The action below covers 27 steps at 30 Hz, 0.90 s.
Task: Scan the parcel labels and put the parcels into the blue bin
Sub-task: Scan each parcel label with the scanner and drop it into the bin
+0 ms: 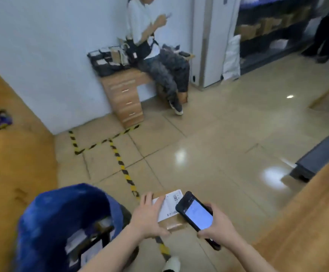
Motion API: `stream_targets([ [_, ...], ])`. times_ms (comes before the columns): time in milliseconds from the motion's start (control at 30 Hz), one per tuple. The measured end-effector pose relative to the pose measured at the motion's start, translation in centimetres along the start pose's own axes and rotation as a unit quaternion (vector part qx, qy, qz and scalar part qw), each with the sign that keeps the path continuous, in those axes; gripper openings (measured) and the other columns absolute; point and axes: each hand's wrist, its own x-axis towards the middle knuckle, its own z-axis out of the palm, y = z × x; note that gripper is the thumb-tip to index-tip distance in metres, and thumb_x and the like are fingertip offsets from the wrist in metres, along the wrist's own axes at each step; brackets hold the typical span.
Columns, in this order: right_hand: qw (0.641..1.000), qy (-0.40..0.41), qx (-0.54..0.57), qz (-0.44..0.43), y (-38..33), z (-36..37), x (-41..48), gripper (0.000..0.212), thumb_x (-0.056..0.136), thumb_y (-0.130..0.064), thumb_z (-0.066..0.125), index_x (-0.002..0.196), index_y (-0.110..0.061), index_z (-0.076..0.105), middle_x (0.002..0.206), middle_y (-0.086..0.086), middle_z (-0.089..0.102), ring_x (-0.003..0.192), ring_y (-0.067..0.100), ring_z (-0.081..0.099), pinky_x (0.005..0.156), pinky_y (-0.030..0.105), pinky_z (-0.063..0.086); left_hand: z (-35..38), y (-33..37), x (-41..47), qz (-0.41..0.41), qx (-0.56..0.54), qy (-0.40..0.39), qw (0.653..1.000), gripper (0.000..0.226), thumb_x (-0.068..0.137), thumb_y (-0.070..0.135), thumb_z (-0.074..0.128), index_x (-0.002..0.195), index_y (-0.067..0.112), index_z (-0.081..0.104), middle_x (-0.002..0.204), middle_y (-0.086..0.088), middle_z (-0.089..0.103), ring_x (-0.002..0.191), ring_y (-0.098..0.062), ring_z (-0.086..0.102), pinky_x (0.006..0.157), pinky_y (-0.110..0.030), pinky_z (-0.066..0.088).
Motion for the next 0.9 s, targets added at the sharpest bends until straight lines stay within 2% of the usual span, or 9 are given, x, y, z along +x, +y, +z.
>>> stream_targets([
  [200,0.982,-0.162,-0.050,-0.080,-7.6,9.1,1.8,0.076,0.049,-0.025,0.078,0.114,-0.034,0.040,0.107,-0.014,0.054,0.101,0.012,0.055,0.087,0.033,0.050,1.5,-9.3,-9.0,-0.153,-0.079,0.041,0.984,0.123,0.046,0.080,0.061,0.149,0.033,0.011,0.149,-0.004,0.013,0.139,-0.027,0.004,0.110,-0.042,0.030],
  [367,0.947,-0.283,-0.089,-0.124,-12.8,17.8,2.6,0.084,0.043,-0.027,0.076,0.119,-0.033,0.041,0.116,-0.010,0.052,0.106,0.011,0.052,0.075,0.020,0.046,3.8,-15.7,-15.1,-0.252,-0.142,0.036,0.956,0.123,0.048,0.078,0.063,0.150,0.036,0.008,0.152,-0.003,0.009,0.142,-0.030,0.002,0.111,-0.041,0.032],
  [433,0.934,-0.313,-0.111,-0.134,-14.6,21.4,3.0,0.086,0.043,-0.028,0.077,0.121,-0.034,0.042,0.117,-0.012,0.052,0.108,0.010,0.050,0.077,0.020,0.044,4.5,-18.4,-16.9,-0.280,-0.158,0.024,0.947,0.123,0.050,0.077,0.064,0.151,0.036,0.005,0.154,-0.001,0.004,0.144,-0.029,0.000,0.110,-0.040,0.033],
  [600,0.915,-0.350,-0.162,-0.117,-18.9,29.9,4.0,0.087,0.037,-0.038,0.074,0.117,-0.039,0.039,0.110,-0.018,0.049,0.104,0.006,0.050,0.078,0.019,0.045,5.8,-26.0,-19.6,-0.312,-0.208,0.002,0.927,0.126,0.052,0.081,0.062,0.152,0.033,0.005,0.154,-0.001,0.003,0.144,-0.027,-0.003,0.111,-0.037,0.032],
  [700,0.919,-0.338,-0.181,-0.094,-21.1,34.8,5.7,0.091,0.037,-0.034,0.073,0.123,-0.035,0.042,0.103,-0.023,0.050,0.099,0.006,0.052,0.077,0.018,0.046,7.1,-31.3,-19.9,-0.339,-0.228,-0.012,0.913,0.125,0.050,0.082,0.061,0.152,0.032,0.008,0.152,-0.002,0.006,0.142,-0.028,0.001,0.111,-0.038,0.033],
  [900,0.932,-0.308,-0.188,-0.006,-23.2,44.4,11.1,0.093,0.039,-0.035,0.073,0.126,-0.030,0.041,0.110,-0.013,0.056,0.101,0.015,0.055,0.085,0.033,0.049,12.0,-41.3,-17.3,-0.383,-0.281,-0.043,0.879,0.126,0.047,0.079,0.064,0.150,0.033,0.007,0.151,-0.001,0.004,0.141,-0.029,-0.001,0.105,-0.042,0.040],
])
